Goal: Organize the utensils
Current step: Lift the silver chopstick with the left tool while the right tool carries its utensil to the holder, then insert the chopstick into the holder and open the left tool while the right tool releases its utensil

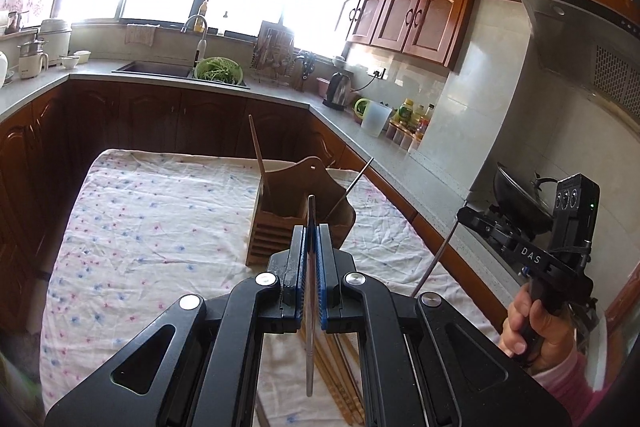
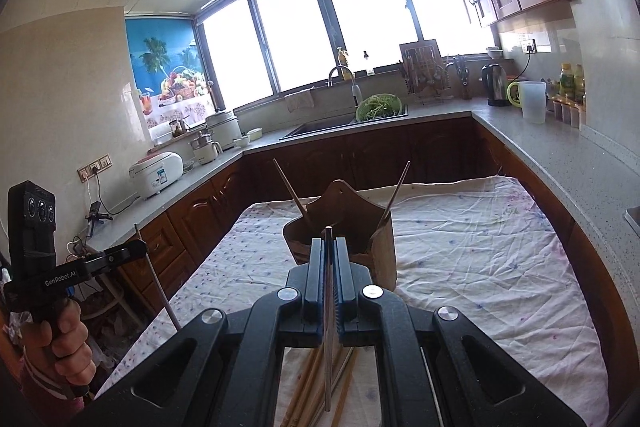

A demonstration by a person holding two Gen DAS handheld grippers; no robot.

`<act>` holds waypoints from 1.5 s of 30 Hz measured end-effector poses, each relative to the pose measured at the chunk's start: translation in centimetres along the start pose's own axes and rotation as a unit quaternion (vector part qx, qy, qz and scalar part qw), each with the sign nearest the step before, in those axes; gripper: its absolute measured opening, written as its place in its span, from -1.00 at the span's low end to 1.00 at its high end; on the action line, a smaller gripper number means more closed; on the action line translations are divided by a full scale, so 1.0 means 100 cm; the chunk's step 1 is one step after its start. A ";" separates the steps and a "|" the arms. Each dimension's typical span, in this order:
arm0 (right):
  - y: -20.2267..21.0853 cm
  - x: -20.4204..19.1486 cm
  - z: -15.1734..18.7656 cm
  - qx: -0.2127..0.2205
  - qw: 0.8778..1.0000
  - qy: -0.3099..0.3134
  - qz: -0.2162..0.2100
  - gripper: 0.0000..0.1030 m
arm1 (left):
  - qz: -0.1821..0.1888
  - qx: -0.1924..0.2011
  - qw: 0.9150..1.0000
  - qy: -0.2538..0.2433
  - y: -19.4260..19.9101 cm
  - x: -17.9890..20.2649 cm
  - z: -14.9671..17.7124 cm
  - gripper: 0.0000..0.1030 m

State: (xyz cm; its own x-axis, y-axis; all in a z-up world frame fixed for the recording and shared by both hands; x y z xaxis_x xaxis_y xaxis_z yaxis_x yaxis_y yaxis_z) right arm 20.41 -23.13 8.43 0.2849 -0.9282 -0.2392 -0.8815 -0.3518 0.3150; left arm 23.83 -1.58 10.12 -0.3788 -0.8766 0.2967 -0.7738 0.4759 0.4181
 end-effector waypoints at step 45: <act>-0.145 0.075 -0.050 0.052 0.996 -0.054 0.039 -0.92 | -0.064 0.049 0.996 0.046 -0.193 -0.063 -0.067 -0.92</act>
State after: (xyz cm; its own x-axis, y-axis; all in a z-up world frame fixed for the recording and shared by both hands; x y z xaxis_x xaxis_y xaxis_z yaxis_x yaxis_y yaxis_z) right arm 37.23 -25.55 6.63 0.1760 -0.9320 -0.3169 -0.9352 -0.2588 0.2416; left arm 44.50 -4.74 5.93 -0.2292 -0.9176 0.3248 -0.8602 0.3471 0.3736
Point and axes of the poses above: each gripper's, at about its wrist camera, not at the fingertips, and y roughly against the way its jaws point, x to its right, z to its underside, the point moved 7 cm from there along -y, roughly the way its jaws point, and after that the axes turned 2 degrees about -z, right-handed, at the moved point
